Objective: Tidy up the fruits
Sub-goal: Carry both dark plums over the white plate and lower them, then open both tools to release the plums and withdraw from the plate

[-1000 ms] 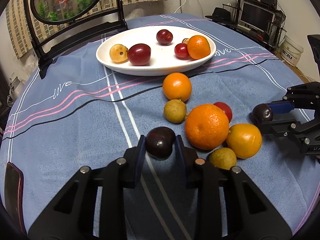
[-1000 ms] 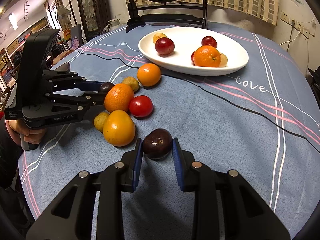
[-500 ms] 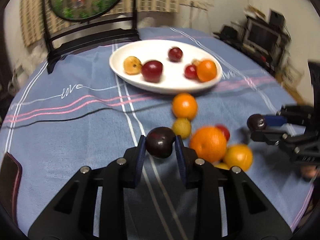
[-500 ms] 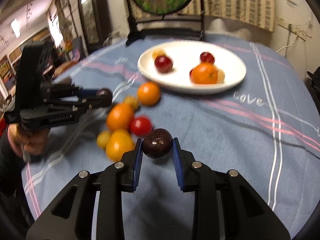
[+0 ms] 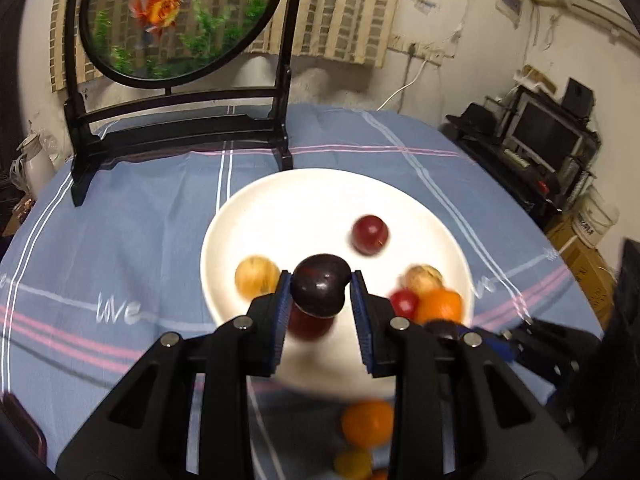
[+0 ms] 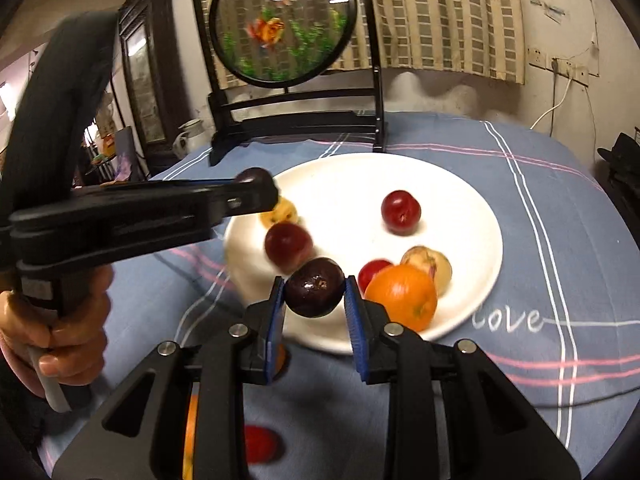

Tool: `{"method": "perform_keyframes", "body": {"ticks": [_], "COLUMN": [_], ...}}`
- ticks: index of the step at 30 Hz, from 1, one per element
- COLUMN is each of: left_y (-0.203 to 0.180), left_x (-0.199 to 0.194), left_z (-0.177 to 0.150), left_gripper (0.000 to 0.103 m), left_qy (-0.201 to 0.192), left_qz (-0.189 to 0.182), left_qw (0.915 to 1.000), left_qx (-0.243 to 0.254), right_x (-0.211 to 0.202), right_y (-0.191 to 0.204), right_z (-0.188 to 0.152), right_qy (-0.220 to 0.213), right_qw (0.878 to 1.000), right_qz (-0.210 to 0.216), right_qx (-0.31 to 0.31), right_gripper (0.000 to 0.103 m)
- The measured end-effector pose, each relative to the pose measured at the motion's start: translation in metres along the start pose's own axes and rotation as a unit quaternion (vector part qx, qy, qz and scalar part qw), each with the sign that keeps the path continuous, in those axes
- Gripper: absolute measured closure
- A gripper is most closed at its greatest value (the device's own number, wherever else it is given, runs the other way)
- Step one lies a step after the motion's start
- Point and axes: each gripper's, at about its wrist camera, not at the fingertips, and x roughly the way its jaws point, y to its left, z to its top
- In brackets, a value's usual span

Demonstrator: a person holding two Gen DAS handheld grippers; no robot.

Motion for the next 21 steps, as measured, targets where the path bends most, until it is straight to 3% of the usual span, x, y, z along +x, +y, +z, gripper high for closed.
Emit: {"method": "perform_keyframes", "body": {"ticks": [13,14,15,18,19,21], "left_y": [0.013,0.013,0.013,0.014,0.014,0.015], "left_x": [0.063,0.062,0.059,0.04,0.03,0.015], "left_z": [0.026,0.026,0.027,0.025,0.024,0.018], "left_gripper": [0.072,0.062,0.044,0.031,0.028,0.008], "left_qy": [0.041,0.039,0.034,0.005,-0.001,-0.011], "left_qz": [0.018,0.021,0.025,0.036,0.036,0.043], "left_qw": [0.999,0.999,0.9991,0.9992,0.9992,0.9988], "left_qx": [-0.005,-0.005,-0.006,-0.014,-0.015,-0.02], "right_x": [0.037,0.038,0.037,0.03,0.024,0.015], "right_y": [-0.002,-0.003,-0.003,-0.001,0.0,0.003], "right_z": [0.017,0.017,0.018,0.02,0.02,0.021], "right_qy": [0.022,0.023,0.022,0.014,0.006,-0.001], "right_qw": [1.0,1.0,1.0,1.0,1.0,1.0], "right_qz": [0.005,0.005,0.008,0.013,0.017,0.022], "right_qx": [-0.011,-0.014,-0.016,-0.012,-0.013,-0.016], "right_gripper": [0.073,0.072,0.065,0.042,0.042,0.042]}}
